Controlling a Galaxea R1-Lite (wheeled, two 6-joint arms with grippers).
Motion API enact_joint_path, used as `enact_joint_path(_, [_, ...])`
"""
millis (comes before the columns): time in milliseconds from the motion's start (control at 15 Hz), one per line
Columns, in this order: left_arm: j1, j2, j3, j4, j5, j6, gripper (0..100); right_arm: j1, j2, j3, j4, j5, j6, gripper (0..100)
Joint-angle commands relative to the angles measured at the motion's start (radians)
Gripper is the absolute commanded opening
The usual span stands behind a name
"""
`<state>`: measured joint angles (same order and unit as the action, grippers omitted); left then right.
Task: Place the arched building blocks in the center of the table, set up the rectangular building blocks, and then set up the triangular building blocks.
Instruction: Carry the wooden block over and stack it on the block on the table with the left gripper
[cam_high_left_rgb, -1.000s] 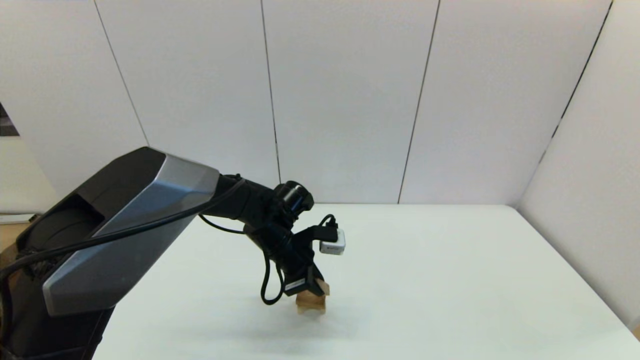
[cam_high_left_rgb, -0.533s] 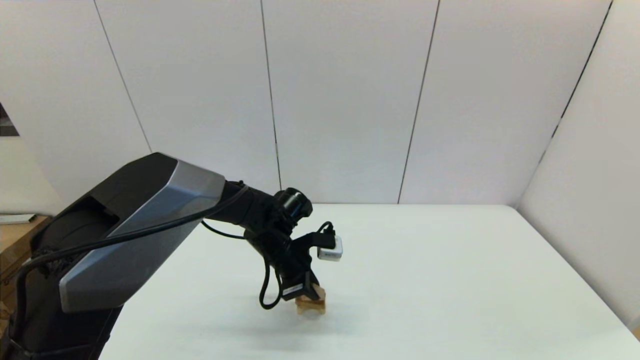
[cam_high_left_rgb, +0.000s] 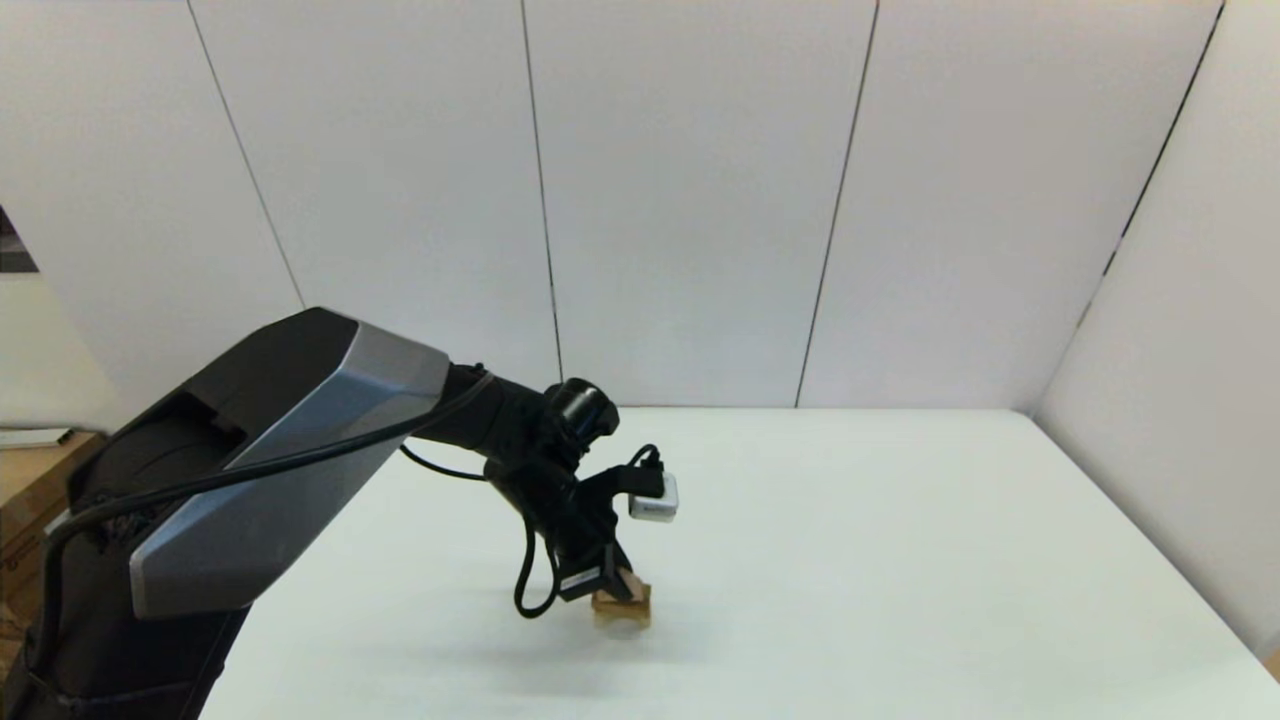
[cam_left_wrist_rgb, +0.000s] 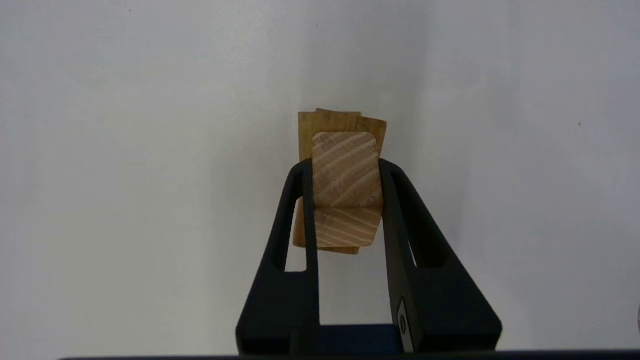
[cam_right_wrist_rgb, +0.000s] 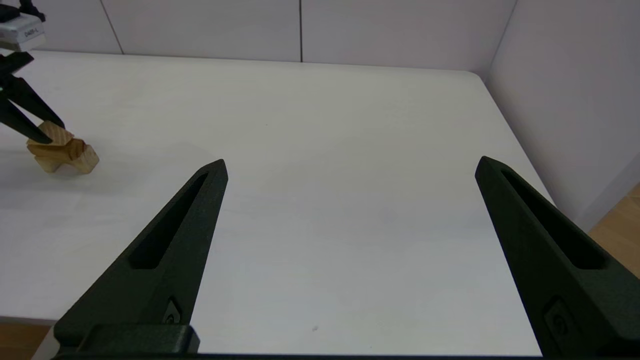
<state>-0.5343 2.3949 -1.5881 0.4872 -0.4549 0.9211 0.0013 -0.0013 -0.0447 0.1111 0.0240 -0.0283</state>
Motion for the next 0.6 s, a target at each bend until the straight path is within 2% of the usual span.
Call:
enact_joint_path(67, [0.0, 0.009, -0.003, 0.001, -0.002, 0.004, 0, 0.0, 0.001, 0.0, 0.001, 0.001, -0.001, 100])
enact_joint_path(600, [-0.003, 0.015, -0.023, 0.001, -0.002, 0.001, 0, 0.0, 0.001, 0.0, -0.001, 0.001, -0.001, 100])
